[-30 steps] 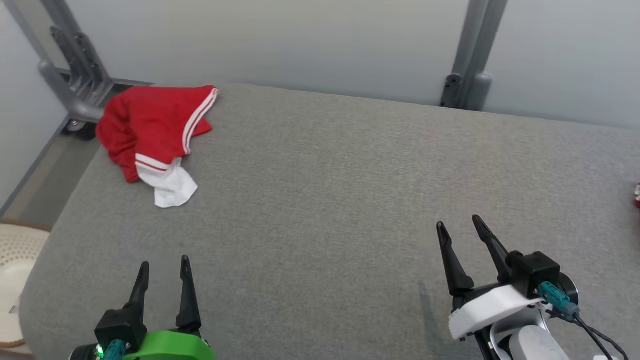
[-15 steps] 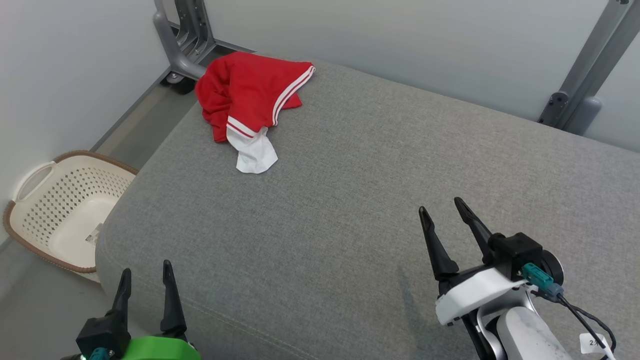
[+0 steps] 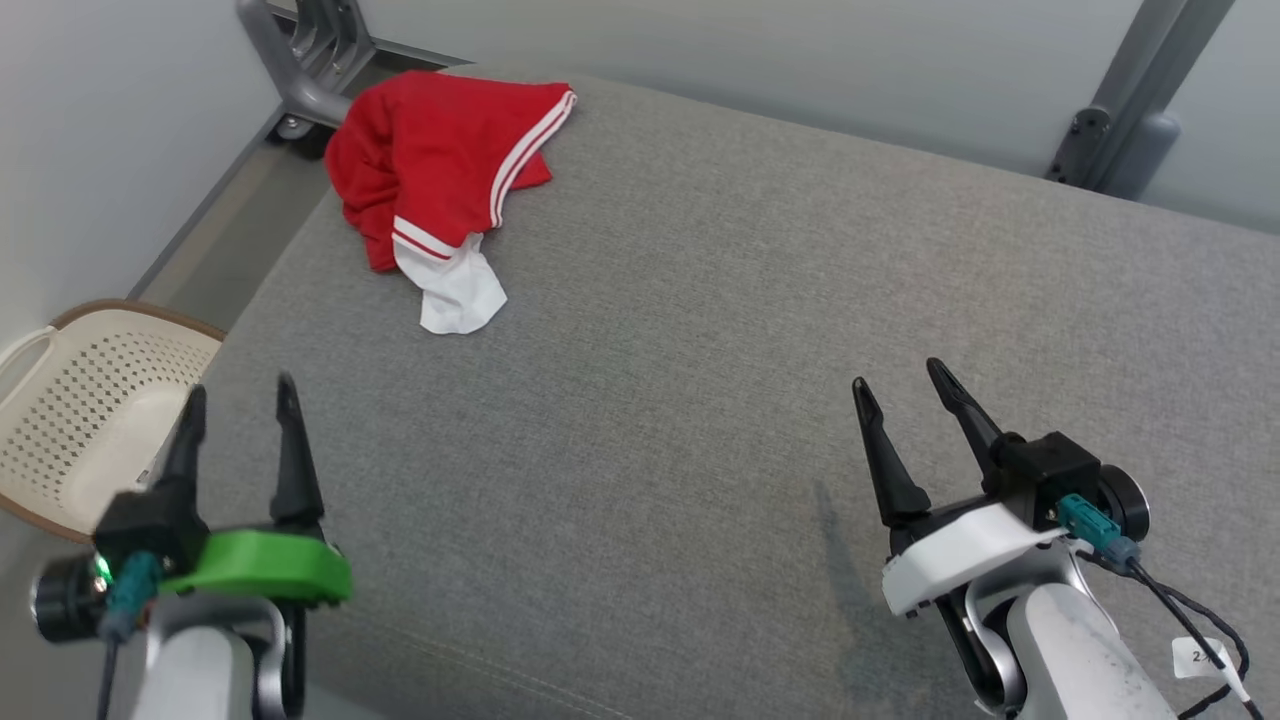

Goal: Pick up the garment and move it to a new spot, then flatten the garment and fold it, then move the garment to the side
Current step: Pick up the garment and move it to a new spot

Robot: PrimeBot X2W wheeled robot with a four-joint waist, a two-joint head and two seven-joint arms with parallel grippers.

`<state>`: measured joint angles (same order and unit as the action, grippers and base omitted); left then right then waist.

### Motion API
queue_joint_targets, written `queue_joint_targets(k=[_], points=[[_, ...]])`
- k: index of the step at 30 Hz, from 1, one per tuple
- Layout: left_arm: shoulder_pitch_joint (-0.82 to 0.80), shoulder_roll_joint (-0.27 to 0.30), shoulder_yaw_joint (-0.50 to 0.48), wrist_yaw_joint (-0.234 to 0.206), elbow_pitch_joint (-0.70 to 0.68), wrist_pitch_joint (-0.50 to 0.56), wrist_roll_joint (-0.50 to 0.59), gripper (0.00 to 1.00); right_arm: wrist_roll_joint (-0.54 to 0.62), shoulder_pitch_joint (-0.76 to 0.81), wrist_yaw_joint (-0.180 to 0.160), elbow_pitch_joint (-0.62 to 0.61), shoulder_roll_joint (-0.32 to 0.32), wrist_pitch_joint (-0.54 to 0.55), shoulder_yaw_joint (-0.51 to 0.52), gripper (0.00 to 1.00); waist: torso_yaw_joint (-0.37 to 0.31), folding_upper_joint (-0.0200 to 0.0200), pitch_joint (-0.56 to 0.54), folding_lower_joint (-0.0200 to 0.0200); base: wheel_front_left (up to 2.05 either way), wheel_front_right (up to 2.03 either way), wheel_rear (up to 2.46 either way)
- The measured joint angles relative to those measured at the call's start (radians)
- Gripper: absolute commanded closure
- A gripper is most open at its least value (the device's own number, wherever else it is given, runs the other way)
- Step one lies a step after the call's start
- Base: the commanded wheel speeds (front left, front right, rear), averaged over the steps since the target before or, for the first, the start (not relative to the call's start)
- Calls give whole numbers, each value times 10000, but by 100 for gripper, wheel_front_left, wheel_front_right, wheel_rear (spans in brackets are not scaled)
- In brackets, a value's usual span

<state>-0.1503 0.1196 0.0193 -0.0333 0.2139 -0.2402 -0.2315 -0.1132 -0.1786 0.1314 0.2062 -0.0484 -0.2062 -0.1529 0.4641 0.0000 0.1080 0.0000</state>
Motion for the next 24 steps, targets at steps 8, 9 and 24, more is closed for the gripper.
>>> queue_joint_targets(k=[8,9,24], points=[[-3070,1197,13,514,408,1244,234,0,299,-470,0,-598,-146,297,59,0,-786,0,823,0,0,0,0],[-3396,1383,23,608,627,1438,244,0,307,-522,0,-665,-155,324,42,0,-896,0,937,1,0,0,0],[-6120,1994,-102,761,5279,2744,-88,0,554,-662,0,-1498,-539,681,286,0,-2549,0,2759,2,0,0,0]])
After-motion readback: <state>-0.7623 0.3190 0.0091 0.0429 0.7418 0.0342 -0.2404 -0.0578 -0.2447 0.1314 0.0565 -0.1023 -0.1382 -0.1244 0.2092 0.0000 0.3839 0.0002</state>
